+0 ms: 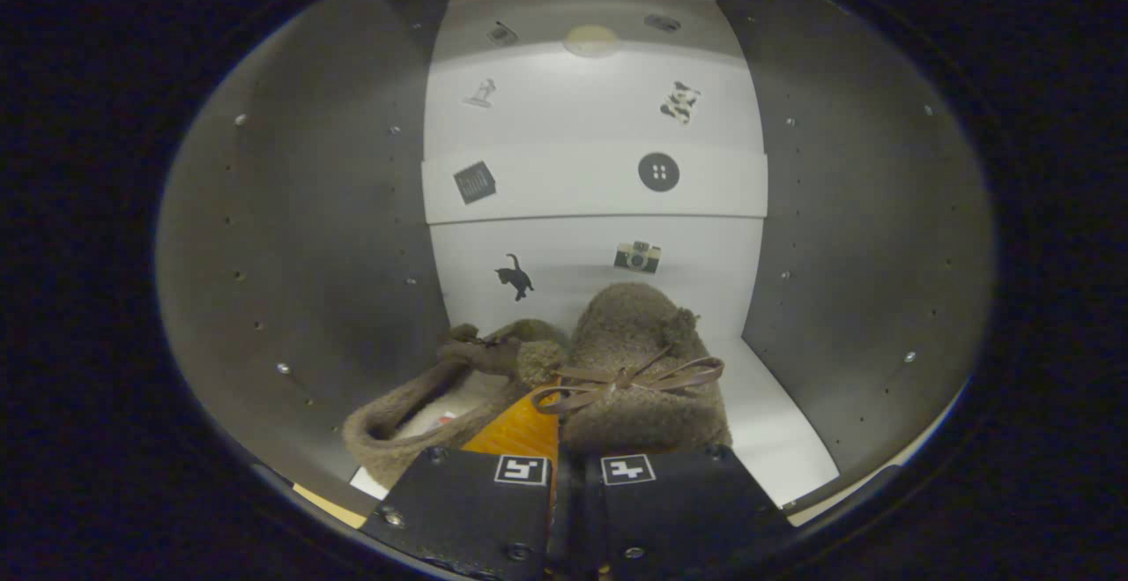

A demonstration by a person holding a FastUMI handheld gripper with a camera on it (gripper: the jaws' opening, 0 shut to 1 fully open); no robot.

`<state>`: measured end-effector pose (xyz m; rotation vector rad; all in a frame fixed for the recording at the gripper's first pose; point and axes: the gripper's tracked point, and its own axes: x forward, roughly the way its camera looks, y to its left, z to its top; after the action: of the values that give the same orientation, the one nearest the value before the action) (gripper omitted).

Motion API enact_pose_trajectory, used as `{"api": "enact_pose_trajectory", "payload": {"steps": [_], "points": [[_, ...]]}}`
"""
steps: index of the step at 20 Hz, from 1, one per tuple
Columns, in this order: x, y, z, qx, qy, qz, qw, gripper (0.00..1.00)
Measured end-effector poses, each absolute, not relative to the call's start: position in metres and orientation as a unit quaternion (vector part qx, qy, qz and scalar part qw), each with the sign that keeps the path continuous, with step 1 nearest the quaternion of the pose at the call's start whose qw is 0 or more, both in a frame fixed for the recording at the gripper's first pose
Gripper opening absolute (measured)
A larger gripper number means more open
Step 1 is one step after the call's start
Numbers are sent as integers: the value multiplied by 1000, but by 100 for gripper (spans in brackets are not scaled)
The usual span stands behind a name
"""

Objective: Open the shoe cabinet door, grab the shoes and put them into the shoe cabinet, then close the shoe cabinet door.

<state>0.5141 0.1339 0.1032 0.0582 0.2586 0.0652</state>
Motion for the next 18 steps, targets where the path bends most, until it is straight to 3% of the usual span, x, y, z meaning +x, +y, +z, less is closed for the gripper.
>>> {"api": "enact_pose_trajectory", "payload": {"steps": [8, 15, 18], "points": [[530, 134, 79, 29, 213, 15, 977, 16], [515, 135, 89, 37, 206, 12, 978, 24], [497, 138, 98, 26, 186, 16, 982, 40]]}}
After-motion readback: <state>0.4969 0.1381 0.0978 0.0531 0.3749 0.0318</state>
